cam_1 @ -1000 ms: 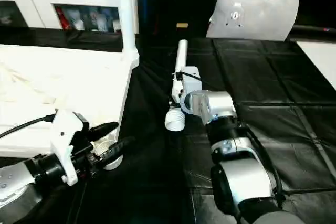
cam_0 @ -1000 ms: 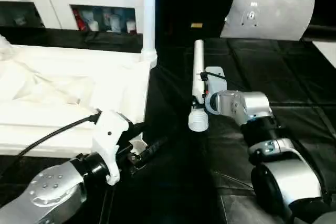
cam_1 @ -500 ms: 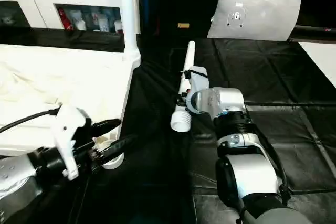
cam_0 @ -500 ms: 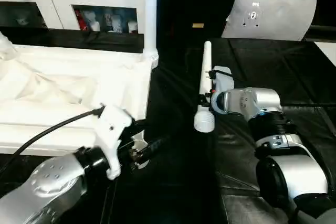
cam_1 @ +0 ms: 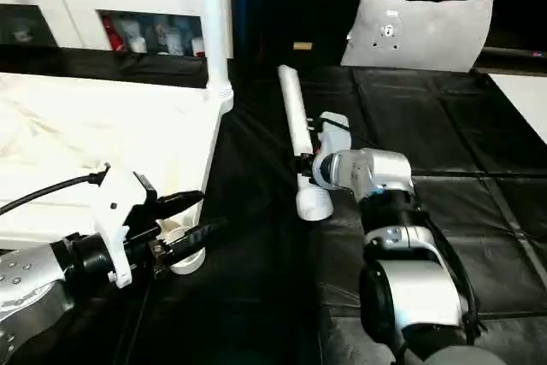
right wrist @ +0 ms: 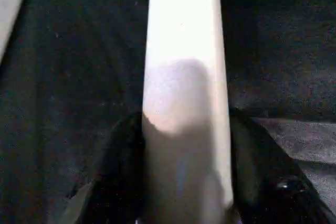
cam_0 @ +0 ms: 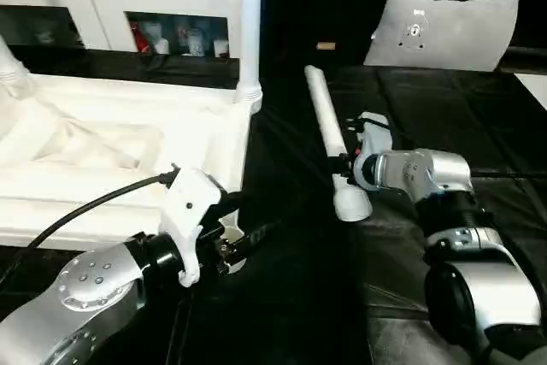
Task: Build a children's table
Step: Pick table leg
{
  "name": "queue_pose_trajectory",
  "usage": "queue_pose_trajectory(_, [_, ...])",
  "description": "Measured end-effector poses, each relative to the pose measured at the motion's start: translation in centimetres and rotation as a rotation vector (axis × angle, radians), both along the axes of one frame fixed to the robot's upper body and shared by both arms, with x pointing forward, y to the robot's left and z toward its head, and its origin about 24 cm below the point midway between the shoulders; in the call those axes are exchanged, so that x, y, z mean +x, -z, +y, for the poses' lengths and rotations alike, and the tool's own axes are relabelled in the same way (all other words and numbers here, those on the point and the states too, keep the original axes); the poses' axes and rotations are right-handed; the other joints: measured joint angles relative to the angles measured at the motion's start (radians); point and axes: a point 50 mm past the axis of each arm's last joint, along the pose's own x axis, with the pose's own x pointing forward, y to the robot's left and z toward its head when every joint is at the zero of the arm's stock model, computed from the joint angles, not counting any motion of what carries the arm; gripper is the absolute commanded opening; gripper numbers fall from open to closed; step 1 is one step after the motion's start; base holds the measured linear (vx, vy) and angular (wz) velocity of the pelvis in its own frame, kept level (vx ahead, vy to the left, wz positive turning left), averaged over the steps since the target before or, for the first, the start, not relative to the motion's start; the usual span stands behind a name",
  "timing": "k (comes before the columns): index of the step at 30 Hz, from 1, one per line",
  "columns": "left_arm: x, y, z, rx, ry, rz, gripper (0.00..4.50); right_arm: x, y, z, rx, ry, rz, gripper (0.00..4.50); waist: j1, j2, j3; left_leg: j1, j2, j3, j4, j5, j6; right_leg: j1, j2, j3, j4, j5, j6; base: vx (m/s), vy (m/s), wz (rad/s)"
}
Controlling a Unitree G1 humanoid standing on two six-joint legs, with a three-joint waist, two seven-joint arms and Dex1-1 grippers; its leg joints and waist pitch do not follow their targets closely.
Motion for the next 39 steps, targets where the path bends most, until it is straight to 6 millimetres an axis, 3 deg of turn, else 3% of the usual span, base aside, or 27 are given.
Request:
queue_pose_trajectory(7, [0.5,0.3,0.3,0.015,-0.028,-0.012,3.13,-0.9,0.1,-0.9,0.136,0.075,-0.024,1.86,-0.002,0.007,-0.003,0.000,0.001,0.001,0.000,0.001,-0.001,-0.001,0.000,0.000,0.000,0.002,0.001,0.000,0.000,0.00])
queue_pose_trajectory(12, [2.0,0.2,-0.2,0.005,-0.057,-0.043,3.13,-1.3,-1.9,-1.3,0.253,0.158,-0.262,1.86,0.002,0.013,-0.006,0.000,0.001,0.001,0.000,0.001,-0.001,-0.002,0.001,0.000,0.000,0.002,0.001,0.000,0.000,0.00])
queue_pose_trajectory(14, [3.3,-0.5,-0.6,-0.050,-0.095,-0.066,3.13,-1.9,-3.1,-1.9,0.234,0.180,-0.399,1.86,0.014,0.014,-0.006,-0.001,0.001,0.001,-0.001,0.001,-0.001,-0.002,0.000,0.000,0.000,0.002,0.001,0.000,0.000,0.00])
queue_pose_trajectory(19, [4.8,-1.8,-0.7,-0.134,-0.118,-0.092,3.13,-3.2,-4.7,-1.3,0.360,0.139,-0.519,1.86,0.014,0.018,-0.008,0.000,0.001,0.001,-0.001,0.001,-0.001,-0.002,0.001,0.001,0.000,0.003,0.002,0.000,0.000,0.00])
queue_pose_trajectory(22, [5.8,-2.4,-1.1,-0.183,-0.110,-0.094,3.13,-4.5,-6.3,-1.0,0.515,0.044,-0.626,1.86,0.022,0.017,-0.008,-0.001,0.002,0.002,-0.002,0.003,0.003,-0.003,0.001,0.001,-0.001,0.003,0.002,0.000,0.000,0.00])
queue_pose_trajectory(26, [7.2,-4.9,-1.2,-0.317,-0.117,-0.150,3.13,-6.1,-8.7,0.0,0.669,-0.181,-0.750,1.86,0.026,0.017,-0.009,-0.001,0.002,0.002,-0.002,0.004,0.005,-0.002,0.001,0.001,-0.002,0.003,0.002,0.000,0.000,0.00])
queue_pose_trajectory(31, [8.5,-7.4,-1.4,-0.527,-0.099,-0.124,3.13,-7.9,-8.8,0.5,0.823,-0.388,-0.715,1.86,0.028,0.017,-0.009,-0.001,0.002,0.003,-0.001,0.005,0.007,-0.001,0.000,0.000,-0.002,0.003,0.002,0.000,0.000,0.00])
queue_pose_trajectory(39, [8.7,-9.5,-2.9,-0.743,0.062,-0.037,3.13,-9.6,-9.5,0.3,0.880,-0.575,-0.705,1.86,0.028,0.017,-0.009,-0.002,0.002,0.003,-0.001,0.005,0.008,-0.002,0.000,-0.001,-0.002,0.003,0.002,0.000,0.000,0.00])
